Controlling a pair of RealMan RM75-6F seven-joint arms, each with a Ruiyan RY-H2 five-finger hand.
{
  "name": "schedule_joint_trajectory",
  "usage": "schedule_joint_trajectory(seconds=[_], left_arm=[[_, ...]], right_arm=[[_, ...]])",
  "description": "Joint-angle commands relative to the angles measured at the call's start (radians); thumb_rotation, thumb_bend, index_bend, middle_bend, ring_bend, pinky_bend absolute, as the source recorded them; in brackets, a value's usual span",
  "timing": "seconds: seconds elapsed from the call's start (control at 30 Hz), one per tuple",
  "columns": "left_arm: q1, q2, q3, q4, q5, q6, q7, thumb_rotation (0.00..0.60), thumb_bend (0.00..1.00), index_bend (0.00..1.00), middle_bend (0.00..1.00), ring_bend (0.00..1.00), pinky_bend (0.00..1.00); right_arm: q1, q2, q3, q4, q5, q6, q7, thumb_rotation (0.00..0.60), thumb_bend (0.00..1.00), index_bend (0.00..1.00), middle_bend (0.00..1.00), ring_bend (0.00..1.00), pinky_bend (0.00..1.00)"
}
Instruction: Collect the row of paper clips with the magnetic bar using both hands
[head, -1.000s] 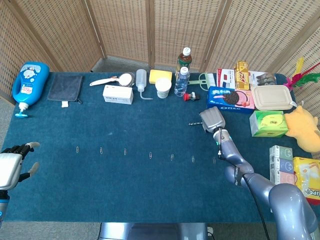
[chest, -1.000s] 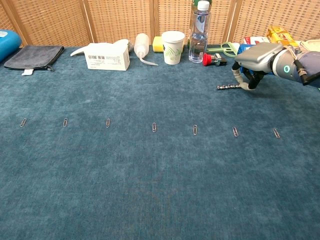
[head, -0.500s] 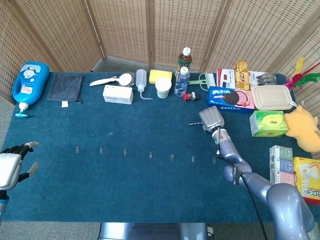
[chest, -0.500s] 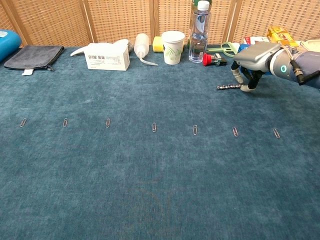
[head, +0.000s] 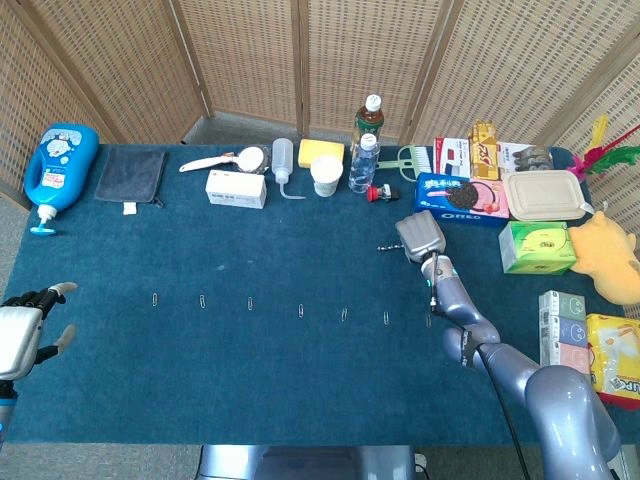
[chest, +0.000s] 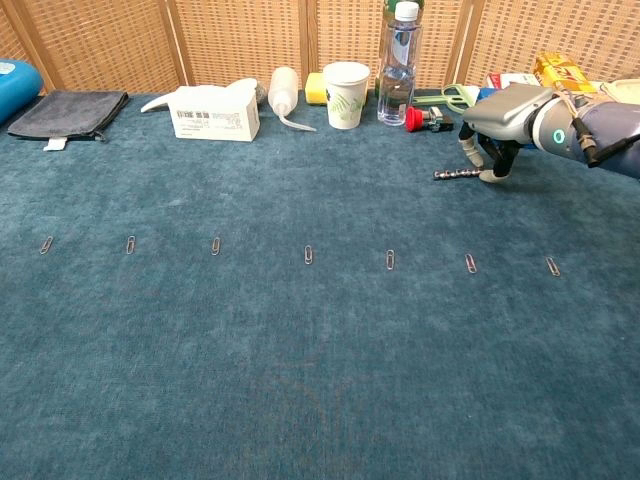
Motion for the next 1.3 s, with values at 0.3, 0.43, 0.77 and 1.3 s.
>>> schedule_joint_trajectory(seconds=[0.3, 0.43, 0.77, 1.3], left_arm=[[0.000, 0.002, 0.001, -0.001, -0.001, -0.002, 0.000, 0.600, 0.51, 0.26, 0.41, 0.43, 0.48], [0.001, 0.003, 0.001, -0.001, -0.002, 0.000, 0.000, 0.600, 0.51, 0.26, 0.41, 0.42, 0.48], [0.002, 0.003, 0.002, 0.005, -0.002, -0.001, -0.008, 0.600, 0.51, 0.25, 0.40, 0.42, 0.48], [0.007, 0.006, 0.004, 0.010, -0.002, 0.002, -0.014, 0.600, 0.51, 0.25, 0.40, 0.42, 0.48]], right_arm=[[0.012, -0.015, 0.004, 0.027, 0.013, -0.021, -0.016, 0.579, 0.37, 0.50, 0.70, 0.85, 0.77], [0.017, -0.019, 0.007, 0.032, 0.021, -0.027, -0.024, 0.587, 0.37, 0.50, 0.70, 0.85, 0.77], [0.025, -0.026, 0.010, 0.038, 0.053, -0.037, -0.066, 0.600, 0.37, 0.52, 0.71, 0.85, 0.77], [0.040, -0.040, 0.014, 0.040, 0.102, -0.041, -0.124, 0.600, 0.37, 0.53, 0.71, 0.85, 0.77]])
